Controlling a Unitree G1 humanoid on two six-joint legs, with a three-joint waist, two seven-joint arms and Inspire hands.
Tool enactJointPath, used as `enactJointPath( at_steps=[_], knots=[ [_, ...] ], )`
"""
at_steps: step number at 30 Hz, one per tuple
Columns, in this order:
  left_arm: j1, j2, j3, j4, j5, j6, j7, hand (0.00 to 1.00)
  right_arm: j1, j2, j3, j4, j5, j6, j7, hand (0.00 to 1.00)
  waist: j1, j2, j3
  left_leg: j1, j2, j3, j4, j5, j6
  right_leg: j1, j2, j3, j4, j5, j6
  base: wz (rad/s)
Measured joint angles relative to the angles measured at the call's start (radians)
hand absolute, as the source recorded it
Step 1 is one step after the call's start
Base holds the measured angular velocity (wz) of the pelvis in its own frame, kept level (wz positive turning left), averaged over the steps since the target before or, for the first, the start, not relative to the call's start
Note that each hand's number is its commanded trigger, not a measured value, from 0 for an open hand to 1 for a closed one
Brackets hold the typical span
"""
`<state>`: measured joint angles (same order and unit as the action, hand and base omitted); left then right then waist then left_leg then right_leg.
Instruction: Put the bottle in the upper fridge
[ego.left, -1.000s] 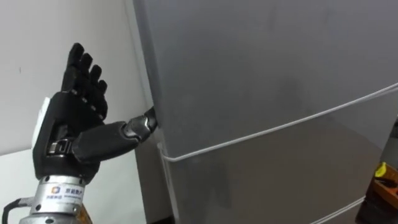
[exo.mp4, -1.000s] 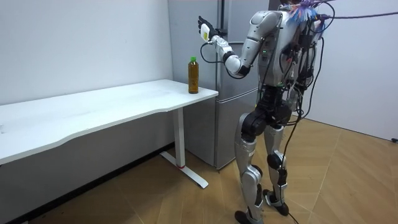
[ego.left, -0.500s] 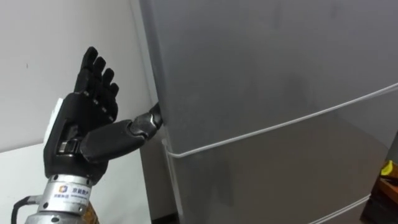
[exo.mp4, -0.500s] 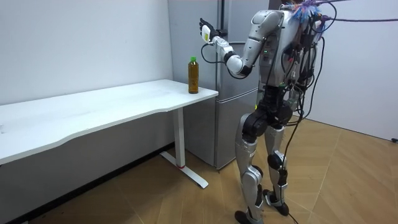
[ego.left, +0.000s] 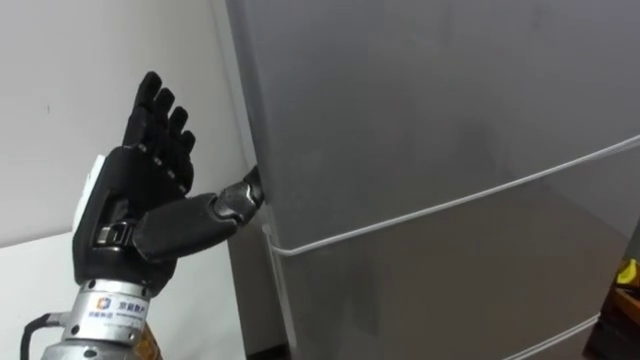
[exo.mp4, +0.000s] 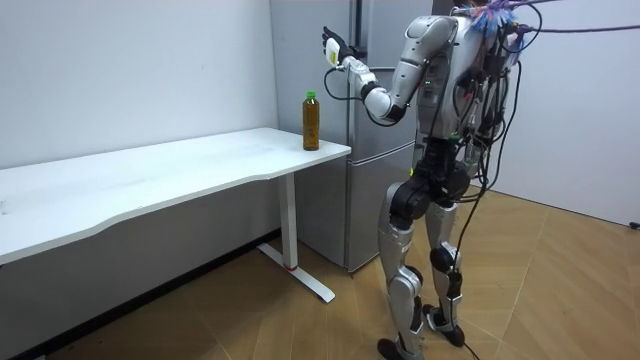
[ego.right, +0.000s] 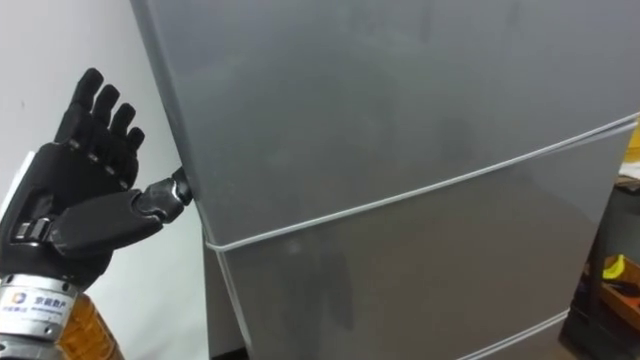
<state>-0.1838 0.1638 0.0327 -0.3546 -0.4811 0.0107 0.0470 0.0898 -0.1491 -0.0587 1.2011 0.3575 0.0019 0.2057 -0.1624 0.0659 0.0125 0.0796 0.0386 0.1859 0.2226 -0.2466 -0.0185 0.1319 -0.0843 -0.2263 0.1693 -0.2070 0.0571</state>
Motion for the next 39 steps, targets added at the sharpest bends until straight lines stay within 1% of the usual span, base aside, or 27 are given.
enactJointPath(
  at_steps=[5, 8, 12, 15, 21, 26, 30, 34, 39],
  knots=[
    [0.0, -0.001, -0.001, -0.005, 0.003, 0.0, -0.001, 0.0, -0.008, -0.001, 0.01, 0.009, 0.0, -0.001, 0.001, 0.0, -0.001, 0.001, 0.0001, -0.007, 0.0, -0.003, 0.004, 0.0, 0.0, -0.004, -0.001, -0.005, 0.0, 0.0, 0.0, 0.01],
    [0.0, -0.002, -0.011, -0.025, 0.005, 0.0, -0.001, 0.0, -0.008, -0.002, 0.019, 0.01, 0.016, -0.007, 0.005, 0.0, -0.007, 0.001, 0.0002, -0.021, -0.002, -0.024, 0.011, 0.0, 0.0, -0.007, -0.002, -0.022, 0.0, 0.0, 0.0, 0.18],
    [0.0, -0.001, -0.03, -0.058, 0.022, 0.001, -0.009, 0.0, -0.008, -0.009, 0.048, 0.012, 0.048, -0.013, 0.01, 0.0, 0.006, 0.001, 0.0002, -0.023, -0.003, -0.035, 0.011, 0.0, 0.001, -0.005, -0.002, -0.026, -0.001, 0.0, 0.0, 0.09],
    [0.0, -0.001, -0.037, -0.065, 0.022, 0.001, -0.014, 0.0, -0.008, -0.011, 0.073, 0.017, 0.069, -0.016, 0.016, 0.0, 0.007, 0.001, 0.0001, -0.022, -0.004, -0.041, 0.011, 0.0, 0.001, -0.006, -0.002, -0.026, -0.001, 0.0, 0.0, 0.07],
    [0.0, 0.002, -0.038, -0.09, 0.101, 0.001, -0.021, 0.0, -0.018, -0.012, 0.078, 0.04, 0.069, -0.026, 0.024, 0.0, 0.01, 0.001, -0.0004, -0.022, -0.005, -0.042, 0.011, 0.0, 0.001, -0.005, -0.003, -0.027, -0.001, 0.0, 0.0, 0.01],
    [0.0, 0.002, -0.04, -0.095, 0.101, 0.001, -0.043, 0.0, -0.021, -0.016, 0.085, 0.045, 0.071, -0.027, 0.026, 0.0, 0.017, 0.002, -0.0005, -0.021, -0.006, -0.046, 0.011, 0.0, 0.001, -0.004, -0.003, -0.026, -0.001, 0.0, 0.0, 0.0],
    [0.001, 0.002, -0.053, -0.095, 0.101, 0.0, -0.064, 0.0, -0.021, -0.017, 0.086, 0.056, 0.071, -0.035, 0.032, 0.0, 0.027, 0.002, -0.0005, -0.018, -0.006, -0.049, 0.011, 0.0, 0.001, 0.002, -0.003, -0.027, -0.001, 0.0, 0.0, 0.01],
    [0.018, 0.001, -0.068, -0.096, 0.1, -0.011, -0.087, 0.0, -0.03, -0.017, 0.086, 0.08, 0.07, -0.04, 0.039, 0.0, 0.03, 0.002, -0.0008, -0.014, -0.007, -0.05, 0.012, 0.0, 0.001, 0.008, -0.003, -0.033, -0.001, 0.0, 0.0, 0.02],
    [0.025, 0.001, -0.077, -0.096, 0.101, -0.012, -0.104, 0.0, -0.031, -0.018, 0.089, 0.087, 0.073, -0.045, 0.046, 0.0, 0.033, 0.002, -0.0011, -0.014, -0.007, -0.05, 0.013, 0.0, 0.001, 0.01, -0.003, -0.035, -0.001, 0.0, 0.0, 0.0]
  ],
)
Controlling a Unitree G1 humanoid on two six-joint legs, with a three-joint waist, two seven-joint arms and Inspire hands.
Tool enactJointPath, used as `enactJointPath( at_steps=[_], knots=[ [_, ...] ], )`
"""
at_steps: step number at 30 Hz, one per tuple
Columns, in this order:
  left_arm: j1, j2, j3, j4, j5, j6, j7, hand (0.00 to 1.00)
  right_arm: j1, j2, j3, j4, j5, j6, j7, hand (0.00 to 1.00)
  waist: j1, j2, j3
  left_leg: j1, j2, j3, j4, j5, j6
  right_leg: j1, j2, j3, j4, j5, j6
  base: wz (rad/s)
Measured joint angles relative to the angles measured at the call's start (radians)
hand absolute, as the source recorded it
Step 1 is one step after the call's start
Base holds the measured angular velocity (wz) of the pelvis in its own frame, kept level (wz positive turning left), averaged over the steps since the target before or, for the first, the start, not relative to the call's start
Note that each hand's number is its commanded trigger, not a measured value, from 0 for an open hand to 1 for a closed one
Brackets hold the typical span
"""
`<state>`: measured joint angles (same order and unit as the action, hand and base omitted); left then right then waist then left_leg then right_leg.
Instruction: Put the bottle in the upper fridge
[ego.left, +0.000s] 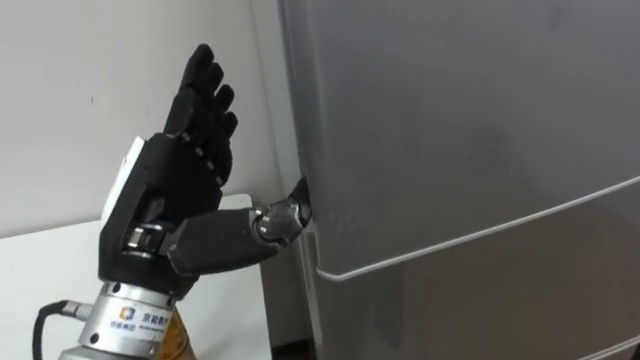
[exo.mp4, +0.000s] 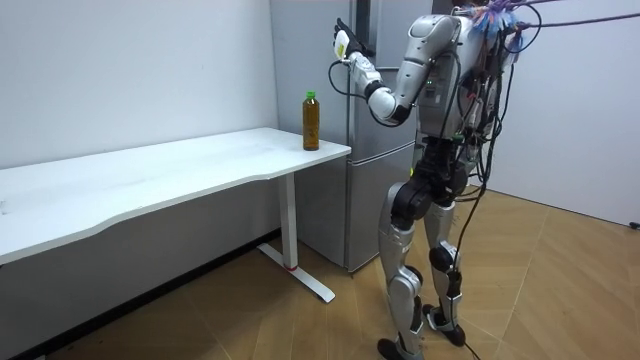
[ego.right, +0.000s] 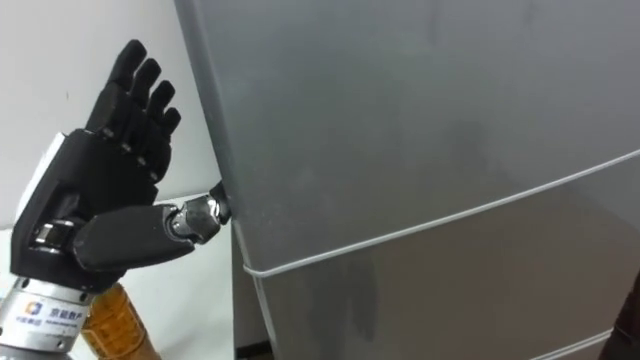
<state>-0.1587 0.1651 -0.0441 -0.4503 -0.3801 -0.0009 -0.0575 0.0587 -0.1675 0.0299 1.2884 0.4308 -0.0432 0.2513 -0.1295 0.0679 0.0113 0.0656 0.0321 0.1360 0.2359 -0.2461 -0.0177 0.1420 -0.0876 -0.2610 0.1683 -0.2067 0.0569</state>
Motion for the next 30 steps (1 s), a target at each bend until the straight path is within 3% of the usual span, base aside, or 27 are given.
enactJointPath(
  at_steps=[8, 17, 22, 27, 30],
  knots=[
    [0.007, 0.005, -0.001, -0.001, -0.002, 0.0, -0.039, 0.0, 0.002, -0.001, 0.009, -0.001, 0.002, -0.003, 0.001, 0.0, 0.002, -0.002, -0.0009, 0.0, 0.0, 0.0, 0.003, 0.002, 0.003, 0.0, 0.0, 0.002, 0.001, 0.0, 0.0, 0.0],
    [0.011, 0.027, -0.01, -0.076, -0.001, -0.007, -0.086, 0.0, 0.012, 0.003, 0.027, -0.004, 0.002, -0.033, 0.0, 0.0, 0.001, -0.019, -0.0104, 0.001, 0.0, 0.001, 0.004, 0.003, 0.003, 0.002, -0.001, 0.01, 0.002, 0.0, 0.0, 0.0],
    [0.011, 0.026, -0.089, -0.105, -0.023, -0.041, -0.152, 0.0, 0.014, 0.004, 0.027, -0.004, -0.001, -0.033, -0.01, 0.0, -0.003, -0.025, -0.0094, 0.022, -0.001, 0.007, -0.001, 0.003, 0.004, 0.017, -0.002, 0.012, 0.001, 0.0, 0.0, -0.01],
    [0.011, 0.022, -0.168, -0.105, -0.023, -0.04, -0.23, 0.0, 0.013, 0.004, 0.027, -0.006, -0.004, -0.032, -0.02, 0.0, -0.009, -0.024, -0.0093, 0.022, 0.002, 0.022, -0.002, 0.003, 0.003, 0.016, 0.0, 0.019, 0.001, 0.0, 0.0, -0.1],
    [0.011, 0.02, -0.187, -0.106, -0.023, -0.033, -0.273, 0.0, 0.013, 0.003, 0.027, -0.008, -0.005, -0.029, -0.026, 0.0, -0.015, -0.016, -0.0142, 0.017, 0.004, 0.028, 0.0, 0.003, 0.003, 0.009, 0.001, 0.027, 0.002, 0.0, 0.0, -0.07]
  ],
)
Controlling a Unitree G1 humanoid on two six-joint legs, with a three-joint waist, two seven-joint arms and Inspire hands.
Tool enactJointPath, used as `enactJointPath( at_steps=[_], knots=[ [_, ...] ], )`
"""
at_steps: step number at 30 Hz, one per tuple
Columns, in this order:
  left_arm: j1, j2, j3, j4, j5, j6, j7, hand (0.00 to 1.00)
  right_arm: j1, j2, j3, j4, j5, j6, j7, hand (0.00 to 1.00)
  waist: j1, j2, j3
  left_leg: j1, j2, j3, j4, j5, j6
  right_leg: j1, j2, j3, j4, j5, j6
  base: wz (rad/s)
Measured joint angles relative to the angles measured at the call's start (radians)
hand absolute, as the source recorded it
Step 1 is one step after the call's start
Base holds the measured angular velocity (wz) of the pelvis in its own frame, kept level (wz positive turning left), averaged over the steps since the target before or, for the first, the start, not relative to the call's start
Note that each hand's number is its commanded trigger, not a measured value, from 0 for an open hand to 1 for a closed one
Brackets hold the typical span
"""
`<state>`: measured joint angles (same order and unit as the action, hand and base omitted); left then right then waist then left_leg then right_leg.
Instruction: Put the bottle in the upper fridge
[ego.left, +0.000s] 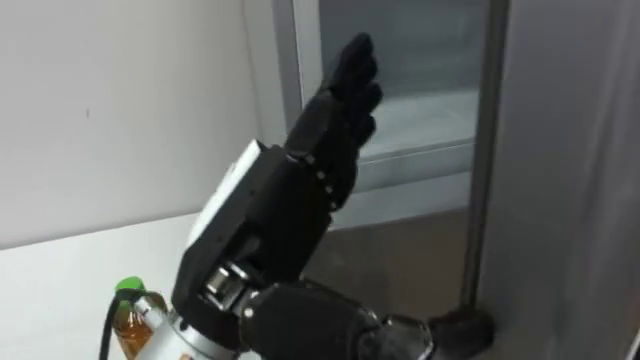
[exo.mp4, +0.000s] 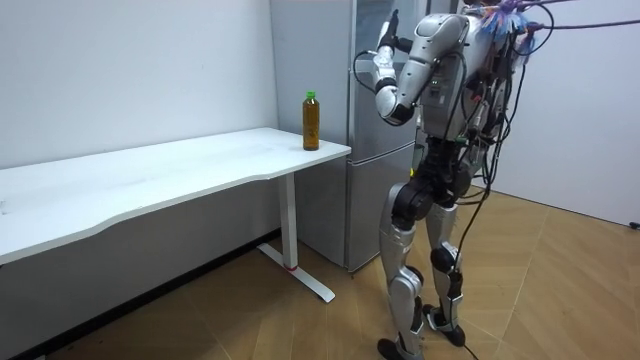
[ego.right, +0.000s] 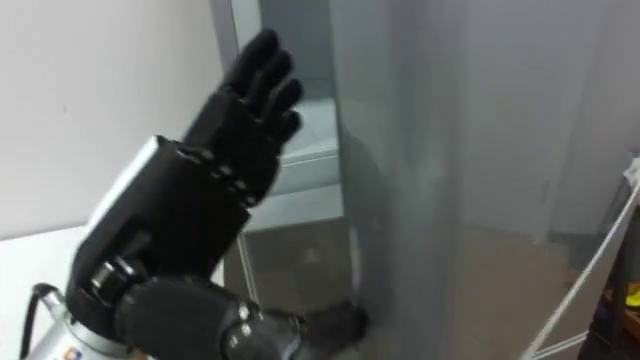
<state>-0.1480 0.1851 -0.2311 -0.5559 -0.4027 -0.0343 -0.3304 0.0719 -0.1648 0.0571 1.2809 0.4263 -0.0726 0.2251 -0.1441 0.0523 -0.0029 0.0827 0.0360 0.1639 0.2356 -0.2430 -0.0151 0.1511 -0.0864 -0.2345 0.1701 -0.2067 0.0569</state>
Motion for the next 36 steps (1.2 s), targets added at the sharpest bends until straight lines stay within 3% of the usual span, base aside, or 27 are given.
enactJointPath(
  at_steps=[9, 19, 29, 36],
  knots=[
    [0.002, 0.005, -0.008, 0.009, 0.003, 0.038, -0.096, 0.0, -0.001, 0.002, 0.002, -0.01, 0.0, 0.015, -0.004, 0.0, 0.01, -0.013, 0.0073, 0.008, 0.003, 0.014, 0.002, 0.004, -0.001, -0.007, 0.001, 0.013, 0.003, 0.002, -0.003, -0.04],
    [0.049, 0.002, -0.006, 0.029, 0.004, 0.072, -0.097, 0.0, -0.006, 0.009, 0.009, -0.01, 0.001, 0.023, -0.019, 0.0, 0.013, -0.021, 0.0125, -0.003, 0.003, 0.015, 0.002, 0.003, -0.001, -0.016, 0.001, 0.013, 0.0, 0.001, -0.002, 0.0],
    [0.049, -0.014, -0.015, 0.029, 0.002, 0.074, -0.101, 0.0, -0.005, 0.011, 0.014, -0.018, 0.0, 0.023, -0.032, 0.0, 0.008, -0.017, 0.0097, -0.008, 0.004, 0.019, 0.001, 0.003, -0.001, -0.024, 0.002, 0.016, 0.003, 0.002, -0.003, -0.01],
    [0.048, -0.018, -0.074, 0.031, 0.002, 0.074, -0.116, 0.0, 0.011, 0.003, 0.031, -0.068, -0.002, 0.021, -0.025, 0.0, -0.018, -0.013, 0.0087, 0.005, 0.007, 0.045, 0.0, 0.003, -0.001, -0.033, 0.002, 0.044, 0.016, 0.002, -0.003, -0.1]
  ],
)
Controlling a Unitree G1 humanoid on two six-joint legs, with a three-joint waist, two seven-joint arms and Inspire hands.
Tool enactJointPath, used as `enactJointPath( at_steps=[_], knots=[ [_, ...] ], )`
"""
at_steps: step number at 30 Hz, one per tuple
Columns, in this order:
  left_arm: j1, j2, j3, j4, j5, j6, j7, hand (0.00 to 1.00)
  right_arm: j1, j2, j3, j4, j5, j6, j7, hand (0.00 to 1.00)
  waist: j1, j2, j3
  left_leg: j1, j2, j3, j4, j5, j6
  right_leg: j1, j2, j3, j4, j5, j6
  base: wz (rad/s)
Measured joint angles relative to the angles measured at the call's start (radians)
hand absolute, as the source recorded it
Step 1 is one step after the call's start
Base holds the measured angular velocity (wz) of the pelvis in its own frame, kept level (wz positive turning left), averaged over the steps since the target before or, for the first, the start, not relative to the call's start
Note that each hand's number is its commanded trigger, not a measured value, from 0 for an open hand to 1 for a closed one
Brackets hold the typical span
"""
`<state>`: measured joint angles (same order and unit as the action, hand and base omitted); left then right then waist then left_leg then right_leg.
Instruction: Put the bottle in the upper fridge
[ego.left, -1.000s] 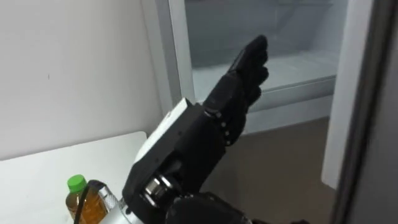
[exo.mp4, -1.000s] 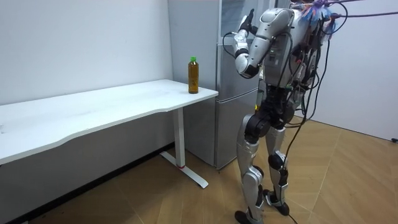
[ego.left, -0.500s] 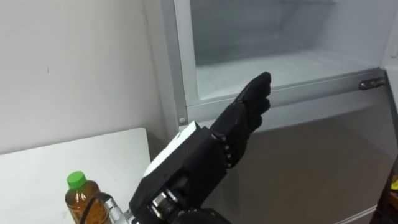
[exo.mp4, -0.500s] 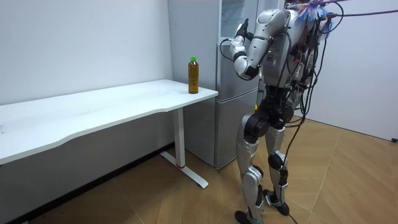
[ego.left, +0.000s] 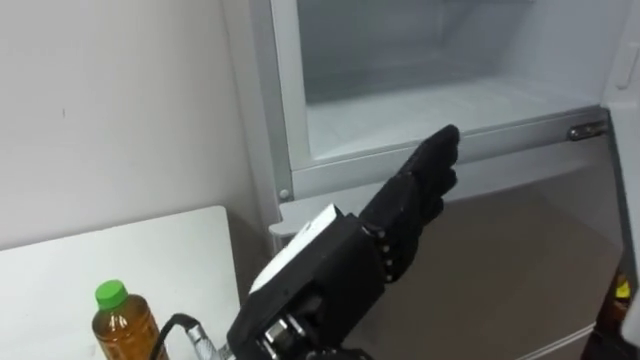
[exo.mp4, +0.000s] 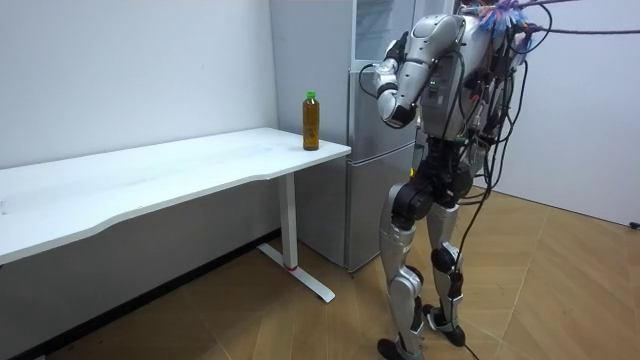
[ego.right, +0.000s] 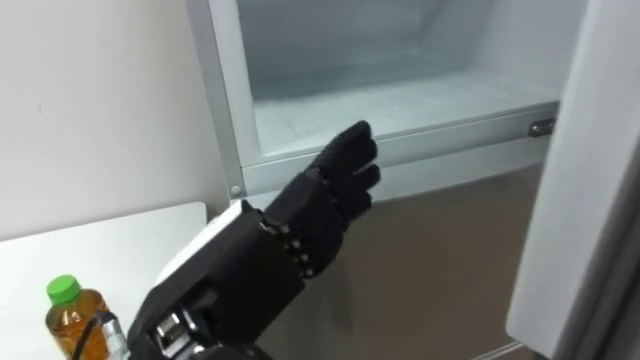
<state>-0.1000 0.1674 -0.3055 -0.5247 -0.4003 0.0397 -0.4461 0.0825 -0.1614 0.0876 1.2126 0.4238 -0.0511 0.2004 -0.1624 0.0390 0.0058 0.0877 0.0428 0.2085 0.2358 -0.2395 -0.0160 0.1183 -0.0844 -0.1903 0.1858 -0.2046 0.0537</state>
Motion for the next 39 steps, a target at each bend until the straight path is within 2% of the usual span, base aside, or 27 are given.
enactJointPath(
  at_steps=[5, 7, 9, 11, 14, 18, 20, 22, 25, 29, 30, 34, 39],
  knots=[
    [-0.008, 0.003, -0.082, 0.013, -0.002, 0.0, -0.008, 0.0, 0.004, -0.002, 0.01, -0.011, 0.044, 0.0, 0.006, 0.0, -0.037, 0.004, 0.001, 0.011, 0.001, 0.022, -0.007, 0.0, 0.0, -0.001, 0.001, 0.017, 0.001, 0.001, 0.001, -0.11],
    [-0.022, 0.001, -0.115, 0.041, -0.002, 0.005, -0.023, 0.0, 0.003, -0.002, 0.01, -0.012, 0.067, 0.0, 0.009, 0.0, -0.055, 0.011, 0.0015, 0.011, 0.006, 0.042, -0.013, 0.0, 0.0, -0.016, 0.005, 0.036, 0.005, 0.004, -0.001, -0.26],
    [-0.027, 0.001, -0.129, 0.058, -0.002, 0.005, -0.027, 0.0, 0.0, -0.003, 0.009, -0.01, 0.083, 0.002, 0.01, 0.0, -0.062, 0.015, 0.0039, 0.009, 0.013, 0.066, -0.015, -0.001, 0.0, -0.032, 0.011, 0.056, 0.004, 0.012, -0.004, -0.32],
    [-0.028, 0.0, -0.129, 0.072, -0.002, 0.005, -0.027, 0.0, -0.004, -0.005, 0.008, -0.011, 0.083, 0.003, 0.013, 0.0, -0.083, 0.015, 0.004, 0.004, 0.015, 0.071, -0.015, -0.001, 0.0, -0.038, 0.015, 0.066, 0.003, 0.014, -0.005, -0.19],
    [-0.041, -0.008, -0.13, 0.079, -0.001, 0.005, -0.037, 0.0, -0.005, -0.013, 0.006, -0.011, 0.083, 0.008, 0.006, 0.0, -0.095, 0.014, 0.0042, 0.002, 0.016, 0.089, -0.014, -0.001, 0.0, -0.049, 0.016, 0.081, 0.002, 0.015, -0.004, -0.14],
    [-0.072, -0.028, -0.171, 0.105, -0.005, 0.002, -0.045, 0.0, -0.006, -0.014, 0.007, -0.015, 0.096, 0.008, -0.009, 0.0, -0.124, 0.012, 0.0051, -0.006, 0.015, 0.098, -0.014, -0.001, 0.0, -0.061, 0.016, 0.091, -0.001, 0.019, -0.002, -0.06],
    [-0.089, -0.046, -0.191, 0.13, -0.032, 0.001, -0.044, 0.0, -0.01, -0.014, 0.009, -0.018, 0.096, 0.008, -0.013, 0.0, -0.134, 0.012, 0.0054, -0.006, 0.016, 0.115, -0.014, -0.001, 0.0, -0.066, 0.016, 0.101, 0.001, 0.019, -0.002, -0.17],
    [-0.115, -0.071, -0.217, 0.165, -0.059, 0.001, -0.037, 0.0, -0.012, -0.015, 0.009, -0.019, 0.096, 0.008, -0.018, 0.0, -0.14, 0.012, 0.0057, 0.001, 0.019, 0.149, -0.014, -0.001, 0.0, -0.069, 0.017, 0.116, 0.001, 0.019, -0.002, -0.22],
    [-0.142, -0.087, -0.247, 0.199, -0.077, 0.001, -0.036, 0.0, -0.016, -0.014, 0.01, -0.021, 0.095, 0.008, -0.03, 0.0, -0.15, 0.012, 0.0059, 0.013, 0.022, 0.176, -0.014, -0.001, 0.0, -0.069, 0.02, 0.142, 0.001, 0.019, -0.002, -0.26],
    [-0.152, -0.081, -0.282, 0.23, -0.076, 0.008, -0.041, 0.0, -0.014, -0.015, 0.01, -0.03, 0.095, 0.008, -0.046, 0.0, -0.165, 0.011, 0.0068, 0.012, 0.027, 0.206, -0.014, -0.001, 0.0, -0.087, 0.027, 0.169, 0.004, 0.022, -0.006, -0.27],
    [-0.152, -0.081, -0.295, 0.241, -0.076, 0.019, -0.044, 0.0, -0.012, -0.015, 0.01, -0.034, 0.096, 0.008, -0.046, 0.0, -0.166, 0.01, 0.0075, 0.012, 0.03, 0.218, -0.014, -0.001, 0.0, -0.093, 0.03, 0.18, 0.004, 0.023, -0.007, -0.3],
    [-0.152, -0.081, -0.299, 0.251, -0.076, 0.037, -0.045, 0.0, -0.014, -0.019, 0.011, -0.041, 0.094, 0.01, -0.045, 0.0, -0.184, 0.012, 0.0076, 0.012, 0.038, 0.246, -0.013, -0.001, 0.0, -0.107, 0.041, 0.21, 0.004, 0.026, -0.012, -0.21],
    [-0.153, -0.081, -0.311, 0.252, -0.076, 0.047, -0.045, 0.0, -0.011, -0.031, 0.01, -0.042, 0.093, 0.024, -0.044, 0.0, -0.201, 0.013, 0.0074, 0.01, 0.045, 0.276, -0.013, -0.001, -0.001, -0.122, 0.047, 0.22, 0.003, 0.029, -0.016, -0.17]
  ],
)
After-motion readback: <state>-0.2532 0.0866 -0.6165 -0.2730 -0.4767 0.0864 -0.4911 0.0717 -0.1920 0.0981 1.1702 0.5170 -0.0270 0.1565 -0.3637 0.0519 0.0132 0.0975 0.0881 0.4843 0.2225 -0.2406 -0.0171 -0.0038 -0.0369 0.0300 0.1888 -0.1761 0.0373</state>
